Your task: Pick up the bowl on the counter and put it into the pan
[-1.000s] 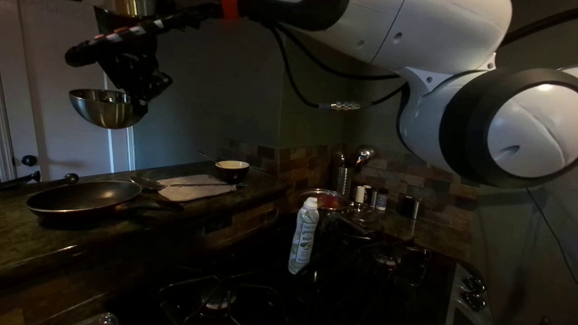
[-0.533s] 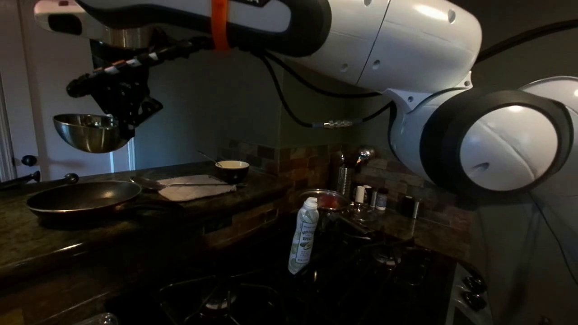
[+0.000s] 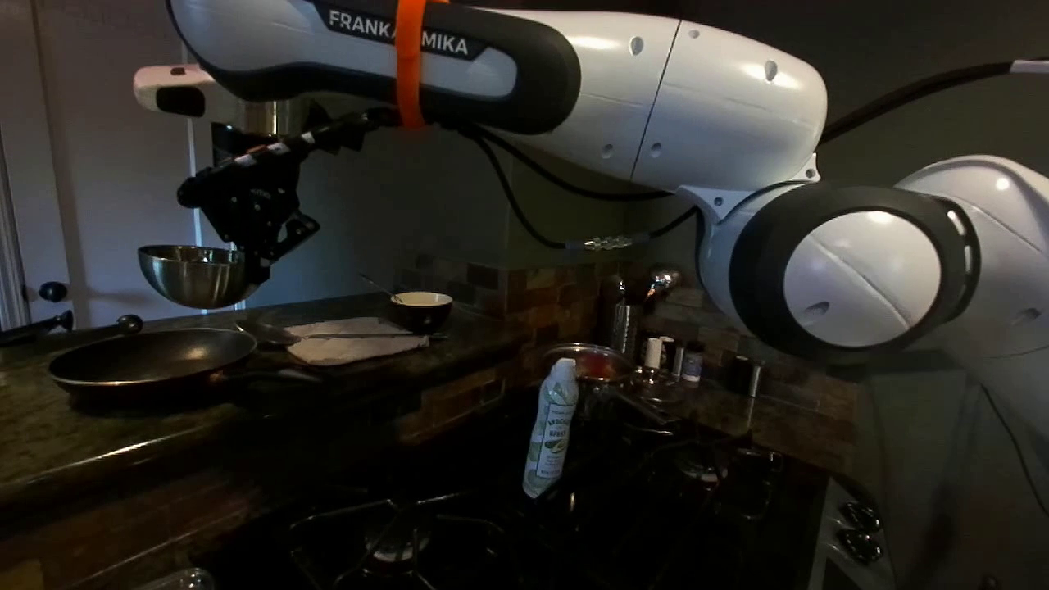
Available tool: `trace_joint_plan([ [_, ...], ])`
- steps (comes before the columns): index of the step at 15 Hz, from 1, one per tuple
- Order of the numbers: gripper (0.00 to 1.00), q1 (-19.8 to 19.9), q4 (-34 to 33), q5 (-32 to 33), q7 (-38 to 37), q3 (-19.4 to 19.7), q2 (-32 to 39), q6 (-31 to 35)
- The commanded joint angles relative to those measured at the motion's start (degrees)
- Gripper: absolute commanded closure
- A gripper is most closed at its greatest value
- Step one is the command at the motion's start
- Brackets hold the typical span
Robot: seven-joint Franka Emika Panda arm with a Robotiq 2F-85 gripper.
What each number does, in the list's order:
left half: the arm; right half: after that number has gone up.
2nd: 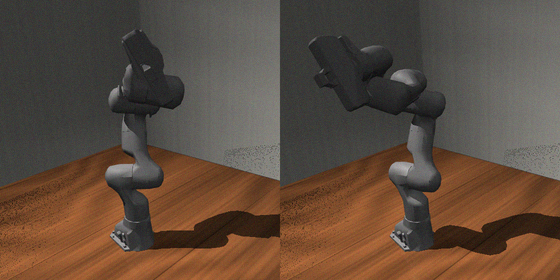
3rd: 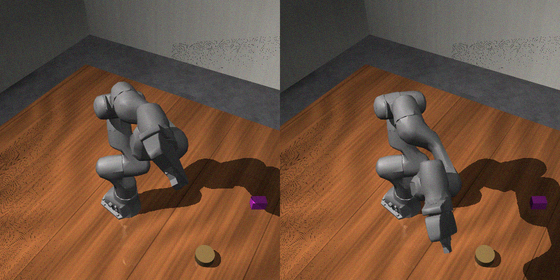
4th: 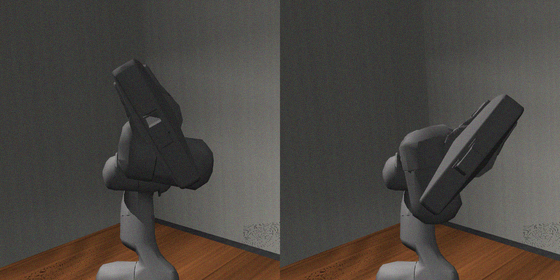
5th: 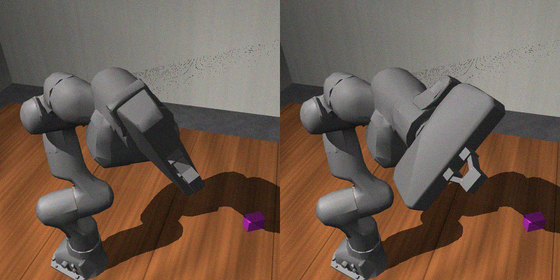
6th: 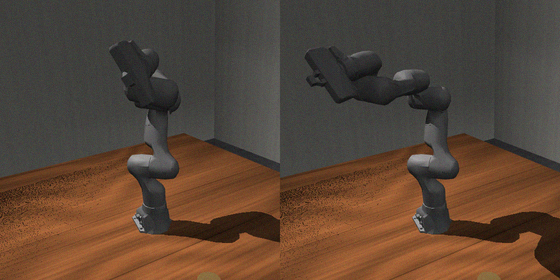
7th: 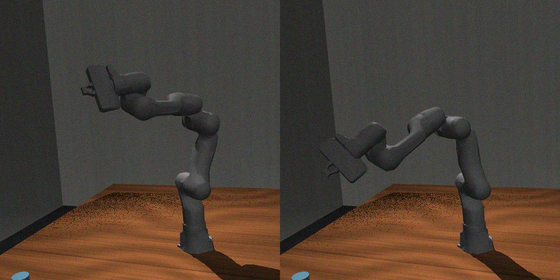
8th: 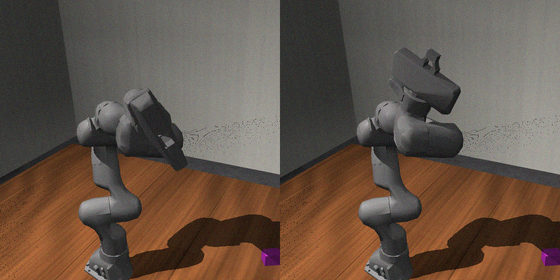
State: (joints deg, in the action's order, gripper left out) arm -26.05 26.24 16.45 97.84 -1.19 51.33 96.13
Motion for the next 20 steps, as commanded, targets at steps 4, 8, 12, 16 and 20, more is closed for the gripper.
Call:
trace_joint_plan([
  [4, 0.99, -0.86, -1.85, -0.67, -4.42, 0.13, 2.14, 2.48],
  [8, 0.99, -1.09, -1.86, -1.42, -8.33, -0.44, 4.28, 7.39],
  [12, 0.99, -0.57, -2.0, -2.51, -14.19, -0.57, 6.44, 11.02],
  [16, 0.99, -0.15, -1.9, -2.96, -20.77, -0.26, 7.96, 13.25],
  [20, 0.99, -0.33, -2.01, -2.27, -27.57, 0.42, 9.04, 15.13],
])
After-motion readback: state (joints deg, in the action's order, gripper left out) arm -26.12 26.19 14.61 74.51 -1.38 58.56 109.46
